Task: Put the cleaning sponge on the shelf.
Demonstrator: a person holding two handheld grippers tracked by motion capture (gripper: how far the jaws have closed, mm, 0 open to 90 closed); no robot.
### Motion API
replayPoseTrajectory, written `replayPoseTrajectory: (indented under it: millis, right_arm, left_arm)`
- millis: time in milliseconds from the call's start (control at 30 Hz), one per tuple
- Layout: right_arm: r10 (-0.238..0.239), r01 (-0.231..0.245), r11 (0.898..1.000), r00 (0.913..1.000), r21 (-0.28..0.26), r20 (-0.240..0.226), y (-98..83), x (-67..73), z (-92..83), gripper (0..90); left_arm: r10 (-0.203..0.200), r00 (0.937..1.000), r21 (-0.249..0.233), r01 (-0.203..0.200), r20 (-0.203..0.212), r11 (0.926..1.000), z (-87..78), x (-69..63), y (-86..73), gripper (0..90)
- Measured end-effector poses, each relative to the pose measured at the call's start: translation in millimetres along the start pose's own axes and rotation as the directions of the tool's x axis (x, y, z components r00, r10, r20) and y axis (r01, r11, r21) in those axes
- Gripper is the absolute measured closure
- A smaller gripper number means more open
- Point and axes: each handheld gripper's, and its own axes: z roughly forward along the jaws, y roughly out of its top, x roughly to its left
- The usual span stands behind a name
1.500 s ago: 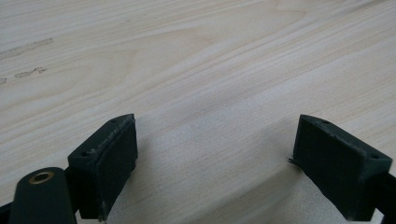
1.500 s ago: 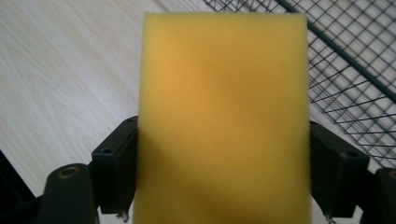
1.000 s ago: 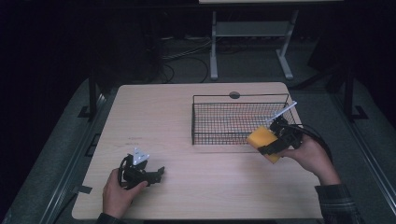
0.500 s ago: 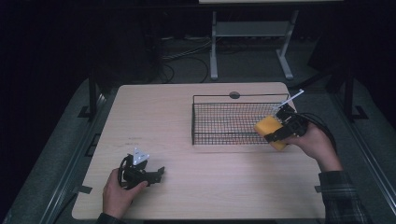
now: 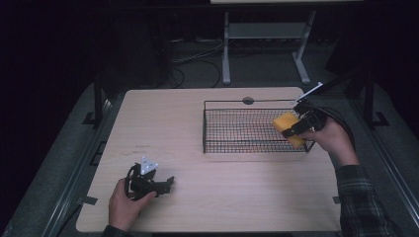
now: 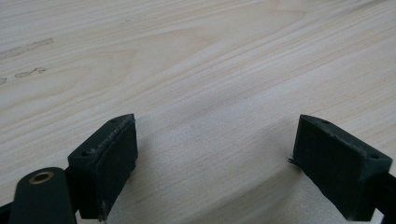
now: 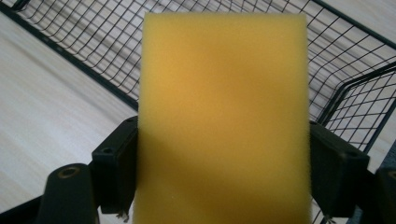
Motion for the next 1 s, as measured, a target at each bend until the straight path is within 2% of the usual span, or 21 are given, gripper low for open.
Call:
replayPoseTrajectory:
  millis: [433, 1000]
  right_arm:
    - [0.047, -0.047, 0.999, 0.9989, 0.007, 0.008, 13.3, -16.2, 17.6, 22.2]
    - [0.077, -0.077, 0.997, 0.9966, 0.0, 0.031, 28.6, -26.0, 41.1, 22.2]
  left_arm:
    - [0.0, 1.0, 0.0, 0.0, 0.0, 1.0, 0.0, 0.0, 0.0, 13.1]
    - [0.0, 1.0, 0.0, 0.0, 0.0, 1.0, 0.0, 0.0, 0.0, 13.1]
